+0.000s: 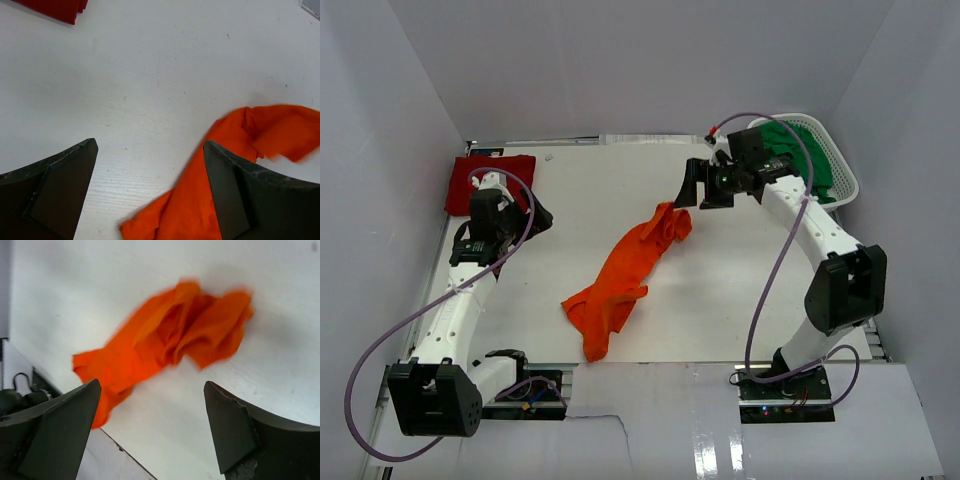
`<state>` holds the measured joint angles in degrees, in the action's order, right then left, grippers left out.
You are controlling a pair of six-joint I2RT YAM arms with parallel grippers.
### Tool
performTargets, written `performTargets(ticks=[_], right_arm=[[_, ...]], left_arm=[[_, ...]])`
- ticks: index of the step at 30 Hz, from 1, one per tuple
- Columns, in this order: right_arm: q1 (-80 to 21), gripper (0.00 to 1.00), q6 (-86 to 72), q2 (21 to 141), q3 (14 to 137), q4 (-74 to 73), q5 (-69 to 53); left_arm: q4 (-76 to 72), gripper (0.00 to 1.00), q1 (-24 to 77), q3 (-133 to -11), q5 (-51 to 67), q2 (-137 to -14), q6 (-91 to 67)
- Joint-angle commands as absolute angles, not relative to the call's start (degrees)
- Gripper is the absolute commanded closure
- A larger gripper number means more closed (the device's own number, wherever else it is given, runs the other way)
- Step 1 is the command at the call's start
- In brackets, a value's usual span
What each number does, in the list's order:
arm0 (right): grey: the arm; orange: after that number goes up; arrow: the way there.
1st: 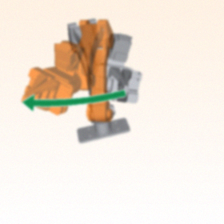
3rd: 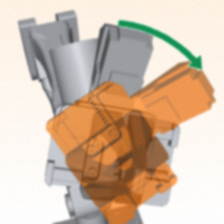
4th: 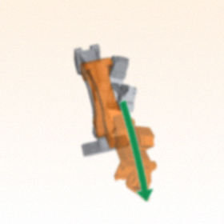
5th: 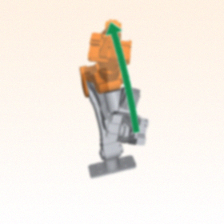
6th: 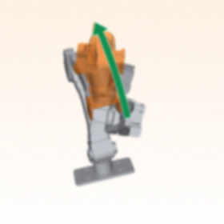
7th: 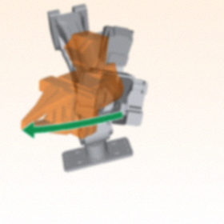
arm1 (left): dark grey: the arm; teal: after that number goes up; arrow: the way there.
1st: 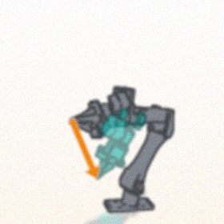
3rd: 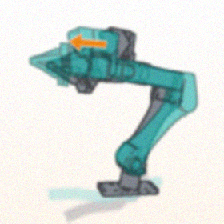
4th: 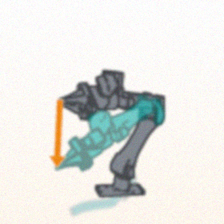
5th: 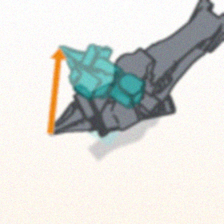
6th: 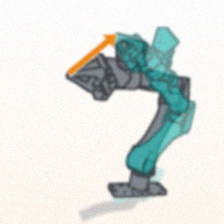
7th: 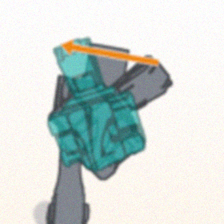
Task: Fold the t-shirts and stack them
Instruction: Move the tshirt to the center of the board
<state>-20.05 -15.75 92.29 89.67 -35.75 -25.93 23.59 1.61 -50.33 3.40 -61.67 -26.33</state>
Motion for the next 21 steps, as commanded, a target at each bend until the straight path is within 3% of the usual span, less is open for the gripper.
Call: performTargets(ticks=[1, 7, 16, 18, 21], right_arm=[[-21.6, 0.1, -14.5, 90.0, 85.8, -36.1, -19.0], [-31.1, 0.1, -11.6, 86.2, 80.0, -40.6, -7.7], [-44.3, 0.0, -16.3, 80.2, 66.3, -40.6, -10.9], [-48.5, 0.12, -16.6, 79.7, 63.9, -39.7, -10.7], [-53.2, 0.11, -17.2, 80.4, 62.8, -38.9, -9.1]], left_arm=[[23.6, 0.02, 1.3, -51.7, 3.5, -61.7, -25.6], [23.8, 0.02, 1.4, -52.0, 3.4, -62.9, -25.8], [23.9, 0.02, 1.4, -52.2, 4.6, -64.1, -25.6], [24.0, 0.02, 1.4, -52.1, 4.8, -64.0, -25.6], [24.0, 0.02, 1.4, -52.1, 5.1, -64.1, -25.5]])
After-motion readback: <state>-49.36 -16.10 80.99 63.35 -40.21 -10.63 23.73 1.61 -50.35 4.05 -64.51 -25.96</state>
